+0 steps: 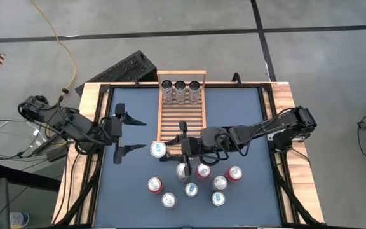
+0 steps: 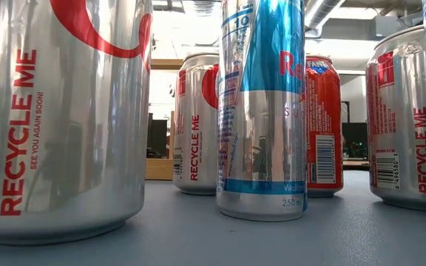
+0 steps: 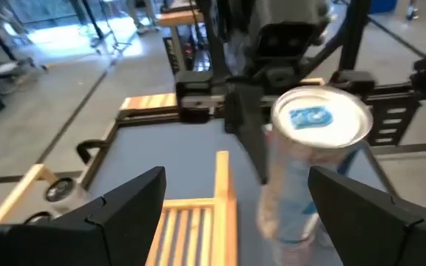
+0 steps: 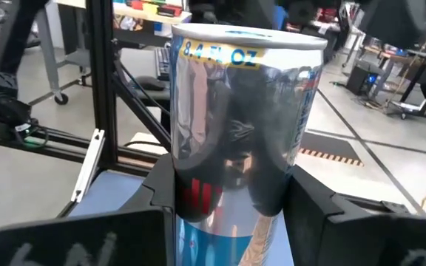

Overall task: Place canned beverage on shelf
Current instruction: Put the top blue soda can on the shelf

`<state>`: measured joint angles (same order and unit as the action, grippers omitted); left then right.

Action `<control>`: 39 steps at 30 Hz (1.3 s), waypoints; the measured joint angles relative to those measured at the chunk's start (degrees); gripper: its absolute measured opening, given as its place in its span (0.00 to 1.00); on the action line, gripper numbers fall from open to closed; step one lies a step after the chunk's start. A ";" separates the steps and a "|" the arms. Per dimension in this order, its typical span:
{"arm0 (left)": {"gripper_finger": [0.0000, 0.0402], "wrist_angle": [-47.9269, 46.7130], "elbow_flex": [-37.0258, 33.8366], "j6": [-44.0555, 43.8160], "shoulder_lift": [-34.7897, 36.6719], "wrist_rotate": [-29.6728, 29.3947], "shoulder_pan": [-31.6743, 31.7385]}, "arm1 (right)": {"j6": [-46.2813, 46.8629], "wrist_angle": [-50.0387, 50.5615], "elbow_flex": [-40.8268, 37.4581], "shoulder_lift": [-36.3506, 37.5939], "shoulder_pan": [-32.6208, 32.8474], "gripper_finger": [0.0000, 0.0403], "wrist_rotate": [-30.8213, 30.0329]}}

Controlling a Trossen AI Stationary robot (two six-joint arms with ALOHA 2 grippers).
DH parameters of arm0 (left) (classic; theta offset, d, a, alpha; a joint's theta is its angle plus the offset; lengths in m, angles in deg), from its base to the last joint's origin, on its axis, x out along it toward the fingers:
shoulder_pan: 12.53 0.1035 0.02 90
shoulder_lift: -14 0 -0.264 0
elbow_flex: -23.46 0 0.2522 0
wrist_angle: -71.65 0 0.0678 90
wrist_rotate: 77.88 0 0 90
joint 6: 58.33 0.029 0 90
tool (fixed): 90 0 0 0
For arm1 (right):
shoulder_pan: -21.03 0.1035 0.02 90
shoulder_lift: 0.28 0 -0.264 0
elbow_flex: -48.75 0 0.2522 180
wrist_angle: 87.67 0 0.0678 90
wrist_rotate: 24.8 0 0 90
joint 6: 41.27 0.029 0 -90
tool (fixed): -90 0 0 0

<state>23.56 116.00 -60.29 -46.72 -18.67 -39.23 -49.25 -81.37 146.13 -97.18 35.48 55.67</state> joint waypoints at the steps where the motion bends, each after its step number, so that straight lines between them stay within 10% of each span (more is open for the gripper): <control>1: 0.80 -0.24 0.49 0.00 -0.68 0.64 -0.27 | 0.08 0.16 0.00 0.00 -0.18 0.35 -0.02; 39: 0.80 -23.83 17.78 -1.68 -17.26 1.44 1.84 | 2.39 1.17 -0.02 -3.69 -2.61 0.35 -3.01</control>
<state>-0.27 133.77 -61.97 -63.98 -17.23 -37.39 -46.86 -80.19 146.11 -100.87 32.87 52.66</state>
